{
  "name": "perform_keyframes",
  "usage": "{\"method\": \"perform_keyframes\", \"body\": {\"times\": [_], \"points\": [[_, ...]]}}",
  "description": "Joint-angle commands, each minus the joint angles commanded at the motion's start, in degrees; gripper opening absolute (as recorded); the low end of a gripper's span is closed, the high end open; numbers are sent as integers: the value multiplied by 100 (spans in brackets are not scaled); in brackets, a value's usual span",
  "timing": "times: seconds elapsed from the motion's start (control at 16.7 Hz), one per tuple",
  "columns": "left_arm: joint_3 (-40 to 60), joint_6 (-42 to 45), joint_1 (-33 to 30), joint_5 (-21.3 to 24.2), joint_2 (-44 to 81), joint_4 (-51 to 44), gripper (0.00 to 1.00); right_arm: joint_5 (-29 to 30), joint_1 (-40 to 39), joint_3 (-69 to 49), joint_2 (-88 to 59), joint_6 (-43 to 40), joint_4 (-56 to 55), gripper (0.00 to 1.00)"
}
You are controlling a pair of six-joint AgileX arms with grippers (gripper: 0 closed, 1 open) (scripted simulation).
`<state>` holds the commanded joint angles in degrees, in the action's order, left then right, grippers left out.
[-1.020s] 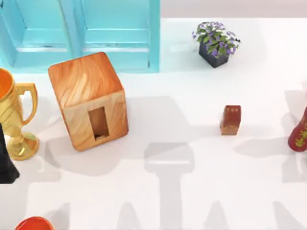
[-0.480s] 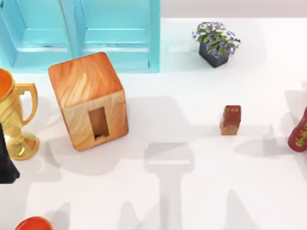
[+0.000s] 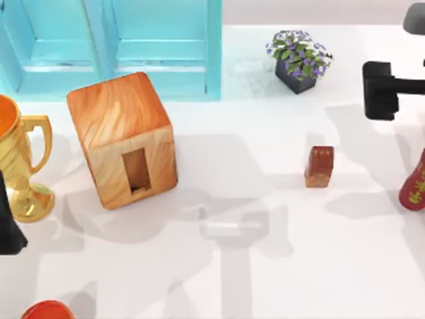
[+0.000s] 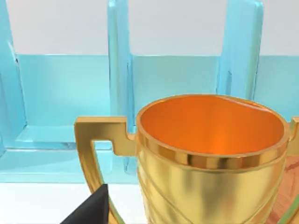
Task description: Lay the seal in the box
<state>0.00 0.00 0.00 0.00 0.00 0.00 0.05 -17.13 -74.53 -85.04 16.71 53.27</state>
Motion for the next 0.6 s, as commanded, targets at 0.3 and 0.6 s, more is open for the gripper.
{"method": "perform_keyframes", "body": {"times": [0.3, 0.6], "points": [[0, 0, 0, 0, 0, 0, 100, 18, -413, -2198, -2524, 503, 1516, 100], [0, 0, 0, 0, 0, 0, 100, 15, -624, -3405, -3735, 774, 2245, 100]]}}
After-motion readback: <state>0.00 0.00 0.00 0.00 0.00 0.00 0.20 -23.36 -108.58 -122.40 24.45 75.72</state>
